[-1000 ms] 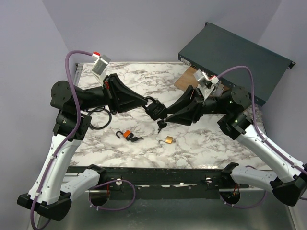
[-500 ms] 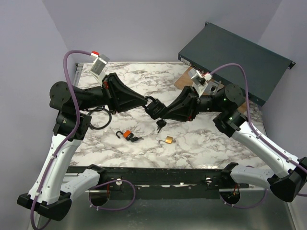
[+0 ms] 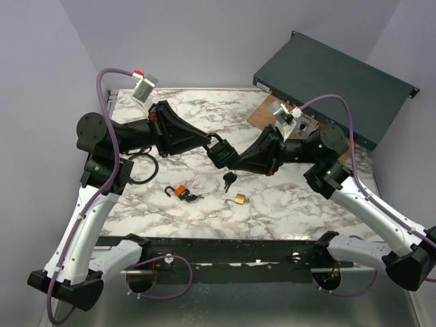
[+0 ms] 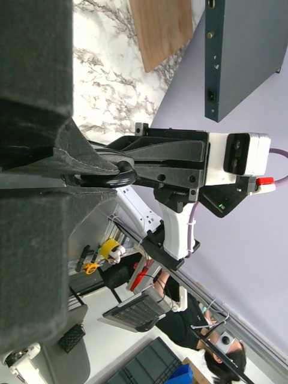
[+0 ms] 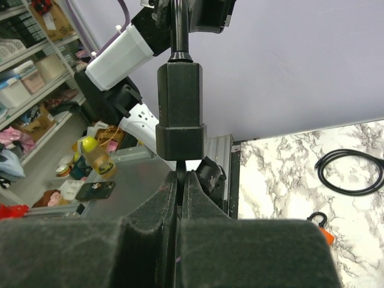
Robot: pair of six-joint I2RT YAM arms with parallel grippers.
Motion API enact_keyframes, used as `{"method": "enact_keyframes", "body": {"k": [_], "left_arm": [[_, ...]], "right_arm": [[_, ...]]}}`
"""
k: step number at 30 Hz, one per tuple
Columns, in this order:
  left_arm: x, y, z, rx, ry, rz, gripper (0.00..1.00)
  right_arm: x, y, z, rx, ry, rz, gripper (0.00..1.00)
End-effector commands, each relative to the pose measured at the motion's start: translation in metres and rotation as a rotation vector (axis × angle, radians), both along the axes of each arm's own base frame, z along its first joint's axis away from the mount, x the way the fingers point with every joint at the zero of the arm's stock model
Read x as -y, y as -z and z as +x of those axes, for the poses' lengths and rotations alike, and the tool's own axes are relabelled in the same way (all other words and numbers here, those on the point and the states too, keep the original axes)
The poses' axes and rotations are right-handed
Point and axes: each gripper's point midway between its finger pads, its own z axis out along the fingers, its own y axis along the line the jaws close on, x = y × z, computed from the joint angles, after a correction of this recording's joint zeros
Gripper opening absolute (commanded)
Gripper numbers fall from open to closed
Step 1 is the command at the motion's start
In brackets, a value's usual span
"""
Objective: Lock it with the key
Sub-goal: Lock the lock, then place the lock at the center of the board.
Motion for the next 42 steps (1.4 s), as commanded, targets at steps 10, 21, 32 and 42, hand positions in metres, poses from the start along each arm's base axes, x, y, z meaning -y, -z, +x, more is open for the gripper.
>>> {"method": "enact_keyframes", "body": {"k": [10, 21, 32, 42], "left_arm": [[-0.013, -0.045, -0.002, 0.172, -0.064, -0.083, 0.0], [-0.031, -0.009, 0.074, -0.007, -0.382, -0.035, 0.0], [0.012, 0.136, 0.185, -0.351, -0.564, 0.032, 0.0], [0.096, 0.252, 0.255, -0.573, -0.557, 0.109, 0.0]], "right_arm": [[0.006, 0.033, 0.007, -0.055, 0.081, -0.063, 0.01], [0.025, 0.098, 0.083, -0.219, 0.555, -0.264, 0.01], [0.094, 0.173, 0.189, -0.36, 1.263, -0.572, 0.01], [0.134, 0.196, 0.208, -0.389, 1.546, -0.648, 0.01]]}}
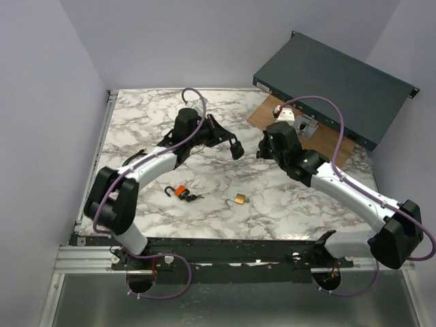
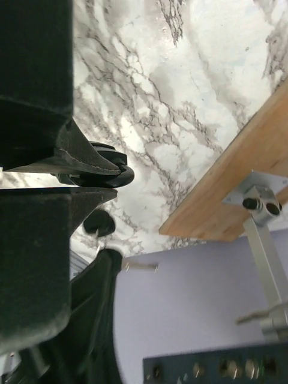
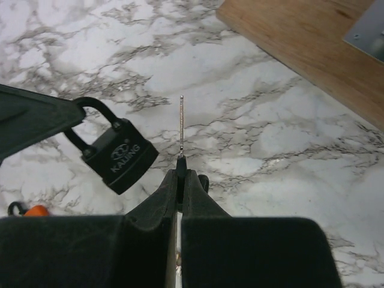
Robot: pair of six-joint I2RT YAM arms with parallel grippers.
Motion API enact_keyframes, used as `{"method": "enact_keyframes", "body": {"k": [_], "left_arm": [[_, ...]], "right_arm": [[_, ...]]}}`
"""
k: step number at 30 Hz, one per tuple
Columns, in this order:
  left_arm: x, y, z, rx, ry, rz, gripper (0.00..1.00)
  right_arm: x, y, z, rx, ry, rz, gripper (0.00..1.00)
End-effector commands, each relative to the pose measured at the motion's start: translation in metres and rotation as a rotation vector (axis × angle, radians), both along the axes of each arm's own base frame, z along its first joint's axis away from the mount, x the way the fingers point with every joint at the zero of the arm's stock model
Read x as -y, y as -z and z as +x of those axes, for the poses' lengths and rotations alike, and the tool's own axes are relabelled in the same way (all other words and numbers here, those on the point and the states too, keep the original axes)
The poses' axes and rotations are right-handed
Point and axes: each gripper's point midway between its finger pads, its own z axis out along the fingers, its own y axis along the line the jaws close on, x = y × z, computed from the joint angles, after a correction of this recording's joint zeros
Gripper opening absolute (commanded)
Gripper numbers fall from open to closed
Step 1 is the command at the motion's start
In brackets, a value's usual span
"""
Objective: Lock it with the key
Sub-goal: Place the lock at the center of the board.
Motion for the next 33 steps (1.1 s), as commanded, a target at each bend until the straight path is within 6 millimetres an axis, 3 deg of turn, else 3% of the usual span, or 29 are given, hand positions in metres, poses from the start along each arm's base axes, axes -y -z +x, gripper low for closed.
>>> {"method": "enact_keyframes", "body": {"k": [1, 8, 13, 23, 29, 33], "left_arm": [[0.04, -0.017, 0.038, 0.092, -0.037, -0.112, 0.0], [0.088, 0.043, 0.053, -0.033, -0.021, -0.122, 0.0], [0.102, 0.075, 0.051, -0.112, 0.0, -0.13, 0.0], [0.086, 0.122, 0.05, -0.216, 0.006, -0.04, 0.01], [0.075, 0.138, 0.051, -0.253, 0.009, 0.036, 0.25], [0.069, 0.138, 0.052, -0.251, 0.008, 0.063, 0.34]], "right_arm": [[0.033, -0.007, 0.014, 0.038, 0.193, -0.066, 0.01], [0.04, 0.015, 0.015, 0.001, 0.225, -0.1, 0.01], [0.039, 0.029, 0.019, -0.019, 0.22, -0.114, 0.01], [0.019, 0.048, 0.032, -0.054, 0.179, -0.113, 0.01], [0.007, 0.055, 0.043, -0.063, 0.162, -0.112, 0.01], [0.002, 0.058, 0.048, -0.061, 0.155, -0.111, 0.01]]}}
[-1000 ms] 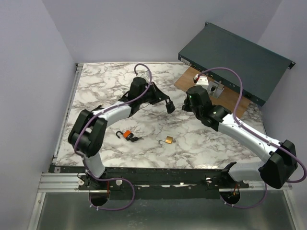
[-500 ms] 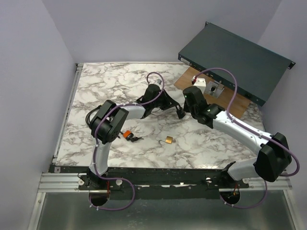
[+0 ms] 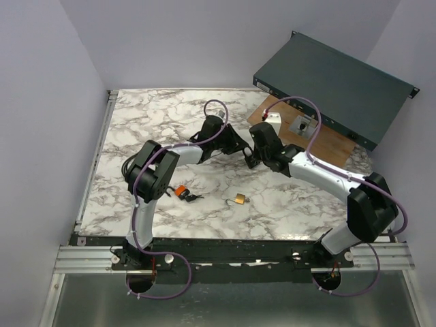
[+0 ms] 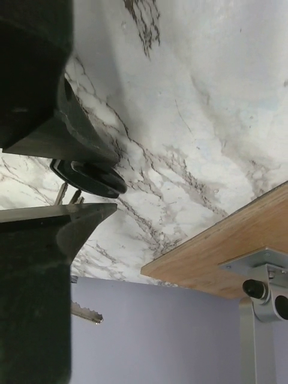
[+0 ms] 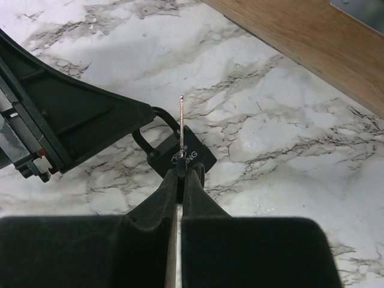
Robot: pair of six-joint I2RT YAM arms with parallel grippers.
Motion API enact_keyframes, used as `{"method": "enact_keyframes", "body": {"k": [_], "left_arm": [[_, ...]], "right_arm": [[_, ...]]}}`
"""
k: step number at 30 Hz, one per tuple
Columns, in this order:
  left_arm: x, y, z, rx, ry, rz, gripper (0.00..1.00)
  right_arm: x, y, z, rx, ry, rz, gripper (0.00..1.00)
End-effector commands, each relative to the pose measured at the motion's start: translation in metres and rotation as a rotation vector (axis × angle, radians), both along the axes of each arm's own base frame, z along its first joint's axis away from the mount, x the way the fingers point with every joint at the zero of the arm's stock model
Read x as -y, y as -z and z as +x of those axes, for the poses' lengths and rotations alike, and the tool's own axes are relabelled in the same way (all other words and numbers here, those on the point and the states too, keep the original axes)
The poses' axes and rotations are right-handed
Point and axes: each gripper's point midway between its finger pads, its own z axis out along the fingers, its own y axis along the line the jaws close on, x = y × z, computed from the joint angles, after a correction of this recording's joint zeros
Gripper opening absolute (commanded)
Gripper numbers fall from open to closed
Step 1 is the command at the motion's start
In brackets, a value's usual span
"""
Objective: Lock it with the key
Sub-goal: Place the lock at the center of the board, then place the key at the center of the board.
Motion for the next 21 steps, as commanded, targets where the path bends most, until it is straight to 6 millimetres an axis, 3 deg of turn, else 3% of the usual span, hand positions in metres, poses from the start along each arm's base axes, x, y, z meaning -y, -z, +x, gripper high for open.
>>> {"method": "enact_keyframes", "body": {"k": [1, 7, 12, 17, 21], "left_arm": [[-0.006, -0.003, 0.002, 0.016, 0.031, 0.038, 0.37], [-0.037, -0.01, 0.01, 0.027, -0.01, 0.108, 0.51], [-0.074, -0.032, 0.009, 0.054, -0.056, 0.135, 0.61], [-0.1, -0.059, -0.012, 0.099, -0.071, 0.166, 0.64], [-0.112, -0.069, -0.036, 0.116, -0.066, 0.157, 0.65]], "right_arm": [[-0.013, -0.015, 0.018, 0.05, -0.003, 0.054, 0.01], [-0.027, -0.007, 0.028, 0.036, -0.032, 0.057, 0.01], [-0.038, -0.001, 0.038, 0.025, -0.051, 0.056, 0.01], [-0.047, 0.011, 0.048, 0.013, -0.065, 0.038, 0.01], [-0.05, 0.025, 0.053, -0.013, -0.069, 0.012, 0.01]]}}
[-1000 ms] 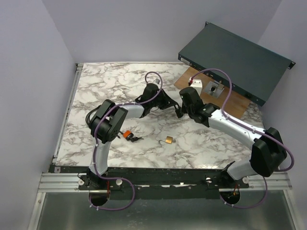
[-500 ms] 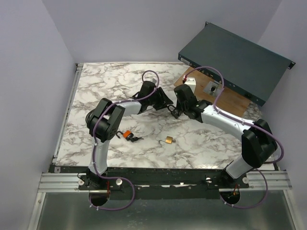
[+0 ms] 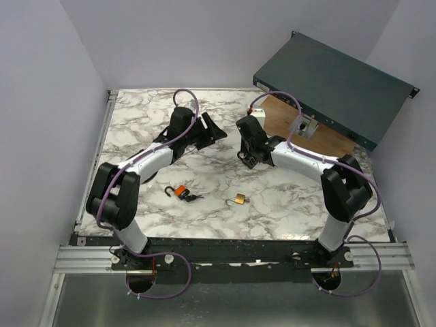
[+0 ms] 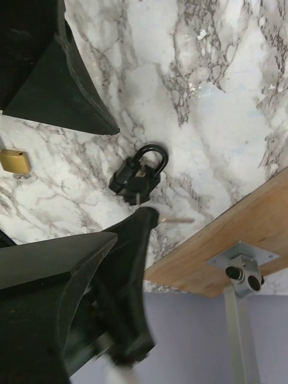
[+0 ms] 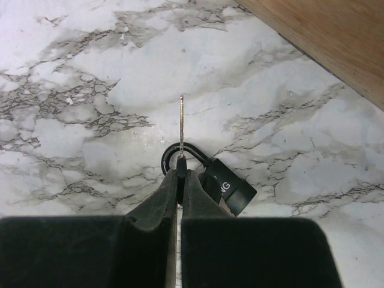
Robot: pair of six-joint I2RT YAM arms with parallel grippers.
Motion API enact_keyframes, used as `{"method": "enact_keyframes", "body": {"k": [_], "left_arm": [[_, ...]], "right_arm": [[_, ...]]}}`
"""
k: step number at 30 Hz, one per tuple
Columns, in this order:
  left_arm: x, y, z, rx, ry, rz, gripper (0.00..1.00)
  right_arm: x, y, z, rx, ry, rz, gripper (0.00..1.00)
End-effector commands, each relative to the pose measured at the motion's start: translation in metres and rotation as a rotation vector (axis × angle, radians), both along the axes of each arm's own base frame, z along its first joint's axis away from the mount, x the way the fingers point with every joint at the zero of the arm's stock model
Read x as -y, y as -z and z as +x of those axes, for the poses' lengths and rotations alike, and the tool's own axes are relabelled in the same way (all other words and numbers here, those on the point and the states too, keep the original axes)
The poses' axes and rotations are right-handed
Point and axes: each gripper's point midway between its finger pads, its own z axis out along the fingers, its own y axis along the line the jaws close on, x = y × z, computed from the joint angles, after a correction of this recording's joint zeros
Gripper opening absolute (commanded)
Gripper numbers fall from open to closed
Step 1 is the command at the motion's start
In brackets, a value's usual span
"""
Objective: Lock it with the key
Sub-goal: Place the key at the center of the board, then pick up the lock from the center of the board.
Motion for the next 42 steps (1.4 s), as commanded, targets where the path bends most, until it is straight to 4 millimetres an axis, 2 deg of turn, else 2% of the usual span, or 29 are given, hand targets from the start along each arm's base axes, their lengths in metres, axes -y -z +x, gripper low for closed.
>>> {"method": "enact_keyframes", "body": {"k": [1, 3, 5, 9, 11, 15, 19, 23, 27, 31, 35, 39, 42], "left_arm": [[-0.016, -0.003, -0.032, 0.013, 0.018, 0.036, 0.65], [-0.019, -0.008, -0.043, 0.024, 0.027, 0.03, 0.64], [-0.023, -0.014, -0.052, 0.038, 0.032, 0.028, 0.64], [-0.029, -0.022, -0.068, 0.055, 0.041, 0.021, 0.64], [-0.03, -0.025, -0.075, 0.061, 0.046, 0.016, 0.64], [-0.034, -0.034, -0.085, 0.077, 0.051, 0.011, 0.64], [-0.039, -0.042, -0.097, 0.091, 0.062, 0.014, 0.65], [-0.045, -0.045, -0.11, 0.104, 0.071, 0.025, 0.66], [-0.049, -0.046, -0.125, 0.11, 0.091, 0.027, 0.66], [-0.056, -0.046, -0.141, 0.128, 0.102, 0.036, 0.67], [-0.061, -0.044, -0.157, 0.129, 0.124, 0.047, 0.67], [-0.068, -0.033, -0.169, 0.112, 0.123, 0.068, 0.67], [-0.071, -0.029, -0.174, 0.11, 0.115, 0.067, 0.67]], "right_arm": [[-0.007, 0.004, 0.013, 0.006, -0.012, -0.006, 0.01], [-0.007, 0.006, 0.014, 0.005, -0.011, -0.012, 0.02], [-0.008, 0.006, 0.015, 0.005, -0.012, -0.017, 0.09], [-0.012, -0.003, 0.016, 0.01, -0.021, 0.006, 0.28], [-0.013, -0.009, 0.014, 0.012, -0.027, 0.02, 0.42], [-0.009, -0.023, 0.006, 0.012, -0.029, 0.032, 0.54], [-0.009, -0.037, -0.018, -0.023, -0.065, 0.074, 0.58], [-0.008, -0.041, -0.059, -0.056, -0.076, 0.083, 0.61], [-0.018, -0.033, -0.106, -0.102, -0.099, 0.131, 0.63], [-0.023, -0.023, -0.141, -0.13, -0.091, 0.173, 0.63], [-0.016, -0.013, -0.162, -0.147, -0.055, 0.196, 0.63], [-0.009, 0.003, -0.174, -0.177, -0.035, 0.199, 0.63], [-0.015, 0.011, -0.185, -0.207, -0.033, 0.2, 0.62]]}}
